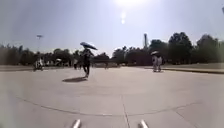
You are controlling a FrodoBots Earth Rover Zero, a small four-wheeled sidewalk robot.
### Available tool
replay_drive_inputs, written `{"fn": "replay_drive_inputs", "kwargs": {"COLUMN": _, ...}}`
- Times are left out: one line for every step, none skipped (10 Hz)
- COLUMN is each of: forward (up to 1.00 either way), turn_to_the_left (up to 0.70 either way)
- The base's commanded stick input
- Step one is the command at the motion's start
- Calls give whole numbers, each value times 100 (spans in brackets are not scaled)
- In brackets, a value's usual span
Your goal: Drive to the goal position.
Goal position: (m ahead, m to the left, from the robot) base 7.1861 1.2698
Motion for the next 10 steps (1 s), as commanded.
{"fn": "replay_drive_inputs", "kwargs": {"forward": 70, "turn_to_the_left": 0}}
{"fn": "replay_drive_inputs", "kwargs": {"forward": 70, "turn_to_the_left": 0}}
{"fn": "replay_drive_inputs", "kwargs": {"forward": 70, "turn_to_the_left": 0}}
{"fn": "replay_drive_inputs", "kwargs": {"forward": 70, "turn_to_the_left": 0}}
{"fn": "replay_drive_inputs", "kwargs": {"forward": 70, "turn_to_the_left": 0}}
{"fn": "replay_drive_inputs", "kwargs": {"forward": 70, "turn_to_the_left": 0}}
{"fn": "replay_drive_inputs", "kwargs": {"forward": 70, "turn_to_the_left": 0}}
{"fn": "replay_drive_inputs", "kwargs": {"forward": 70, "turn_to_the_left": 0}}
{"fn": "replay_drive_inputs", "kwargs": {"forward": 70, "turn_to_the_left": 0}}
{"fn": "replay_drive_inputs", "kwargs": {"forward": 70, "turn_to_the_left": 0}}
